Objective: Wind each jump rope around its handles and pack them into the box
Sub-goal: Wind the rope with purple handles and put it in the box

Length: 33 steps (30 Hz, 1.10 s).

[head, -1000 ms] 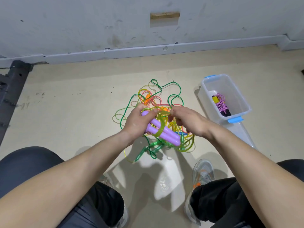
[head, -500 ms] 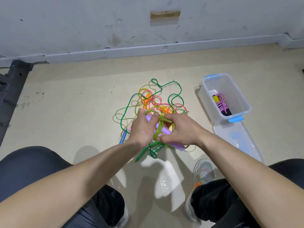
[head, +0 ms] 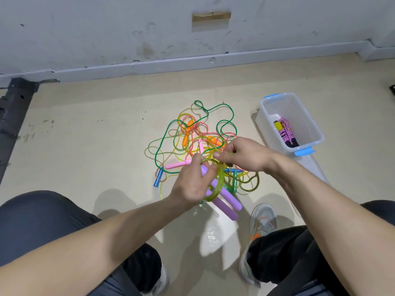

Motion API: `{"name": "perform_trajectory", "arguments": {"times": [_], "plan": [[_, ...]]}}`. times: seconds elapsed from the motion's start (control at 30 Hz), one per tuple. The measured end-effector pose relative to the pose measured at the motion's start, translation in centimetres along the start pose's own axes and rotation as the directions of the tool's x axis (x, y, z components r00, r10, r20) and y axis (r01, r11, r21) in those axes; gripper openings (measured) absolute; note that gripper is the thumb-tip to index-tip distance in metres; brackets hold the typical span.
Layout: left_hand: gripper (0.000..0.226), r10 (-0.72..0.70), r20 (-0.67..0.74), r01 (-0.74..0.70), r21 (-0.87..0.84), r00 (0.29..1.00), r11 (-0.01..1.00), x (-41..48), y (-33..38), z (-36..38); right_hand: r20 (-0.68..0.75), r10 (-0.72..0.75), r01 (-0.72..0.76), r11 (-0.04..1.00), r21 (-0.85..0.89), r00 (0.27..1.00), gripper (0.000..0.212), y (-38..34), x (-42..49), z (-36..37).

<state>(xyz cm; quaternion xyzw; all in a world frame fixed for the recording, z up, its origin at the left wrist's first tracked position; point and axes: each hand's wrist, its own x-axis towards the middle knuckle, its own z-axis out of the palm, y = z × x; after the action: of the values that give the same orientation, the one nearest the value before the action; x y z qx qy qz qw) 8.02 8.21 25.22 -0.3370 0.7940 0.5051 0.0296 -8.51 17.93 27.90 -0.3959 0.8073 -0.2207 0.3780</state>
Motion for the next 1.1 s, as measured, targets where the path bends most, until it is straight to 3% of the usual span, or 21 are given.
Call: {"name": "perform_trajectory", "arguments": {"times": [0.2, 0.37, 0.57, 0.73, 0.97, 1.1], "plan": [[0.02, 0.079, 0.029, -0.084, 0.264, 0.996, 0.961, -0.1, 0.1, -0.5, -0.067, 0.148, -0.118, 0.936, 0.331, 0.987, 0.054, -0.4, 0.1, 0.8], [0.018, 0.187, 0.053, -0.193, 0.384, 0.981, 0.903, -0.1, 0.6, -0.8, -0.18, 0.38, -0.192, 0.756, 0.626, 0.907, 0.049, -1.1, 0.3, 1.4], [0.018, 0.292, 0.143, -0.325, 0.436, 0.946, 0.84, -0.3, 1.5, -1.1, -0.213, 0.546, -0.134, 0.527, 0.84, 0.81, 0.046, -2.0, 0.6, 1.3], [0.032, 0.269, 0.252, -0.353, 0.396, 0.93, 0.848, 0.7, 1.1, -2.4, -0.232, 0.543, -0.133, 0.549, 0.825, 0.807, 0.047, -2.6, 0.9, 1.4], [0.074, 0.148, 0.24, -0.234, 0.387, 0.959, 0.892, 0.4, 1.9, -2.5, -0.304, 0.484, -0.132, 0.678, 0.723, 0.821, 0.05, -3.0, 1.1, 1.4], [0.059, 0.171, 0.222, -0.251, 0.41, 0.96, 0.877, 0.5, 1.9, -2.7, -0.322, 0.46, -0.13, 0.715, 0.687, 0.828, 0.051, -2.9, 1.2, 1.1]]}}
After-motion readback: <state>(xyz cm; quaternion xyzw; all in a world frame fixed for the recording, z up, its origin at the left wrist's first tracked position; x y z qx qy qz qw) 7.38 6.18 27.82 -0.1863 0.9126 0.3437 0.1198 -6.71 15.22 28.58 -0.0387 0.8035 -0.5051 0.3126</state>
